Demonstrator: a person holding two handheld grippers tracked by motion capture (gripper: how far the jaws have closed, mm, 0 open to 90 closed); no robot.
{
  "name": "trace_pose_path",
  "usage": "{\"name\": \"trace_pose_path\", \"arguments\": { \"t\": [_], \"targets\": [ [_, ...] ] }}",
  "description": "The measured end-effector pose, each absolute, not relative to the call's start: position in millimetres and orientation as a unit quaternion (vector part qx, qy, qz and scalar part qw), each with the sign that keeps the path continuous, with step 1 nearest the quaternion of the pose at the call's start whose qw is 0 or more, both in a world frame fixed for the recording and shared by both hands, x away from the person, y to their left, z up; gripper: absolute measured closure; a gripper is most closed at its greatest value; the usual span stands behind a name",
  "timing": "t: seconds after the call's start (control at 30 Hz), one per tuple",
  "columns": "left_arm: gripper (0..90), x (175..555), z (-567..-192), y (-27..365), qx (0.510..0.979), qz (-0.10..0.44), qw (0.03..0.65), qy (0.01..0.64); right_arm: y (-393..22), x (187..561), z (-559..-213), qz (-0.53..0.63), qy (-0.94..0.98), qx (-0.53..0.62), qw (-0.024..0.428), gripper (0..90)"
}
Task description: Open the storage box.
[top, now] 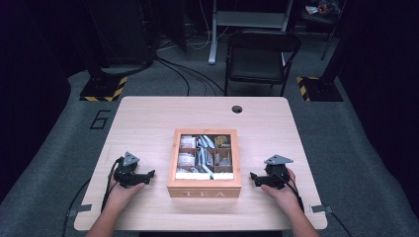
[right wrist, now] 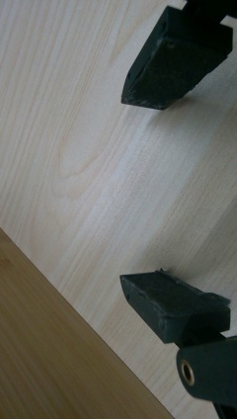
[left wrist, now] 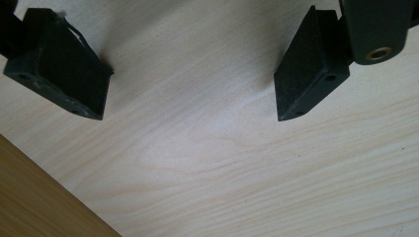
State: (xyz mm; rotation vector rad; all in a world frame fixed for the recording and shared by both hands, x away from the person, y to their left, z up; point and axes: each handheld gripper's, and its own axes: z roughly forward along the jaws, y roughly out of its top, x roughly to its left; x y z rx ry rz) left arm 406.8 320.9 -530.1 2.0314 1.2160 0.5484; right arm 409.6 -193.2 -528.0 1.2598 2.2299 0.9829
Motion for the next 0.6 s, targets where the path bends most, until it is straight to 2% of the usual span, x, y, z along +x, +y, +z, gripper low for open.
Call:
{"name": "trace_pose_path", "arguments": {
  "t": [0.6],
  "targets": [
    [14.5,405.2,-530.3,318.7,0.784,0.211,0.352,0.466,-192.9,410.8,-528.0,0.352,0.796,0.45,0.199,15.7]
  ]
}}
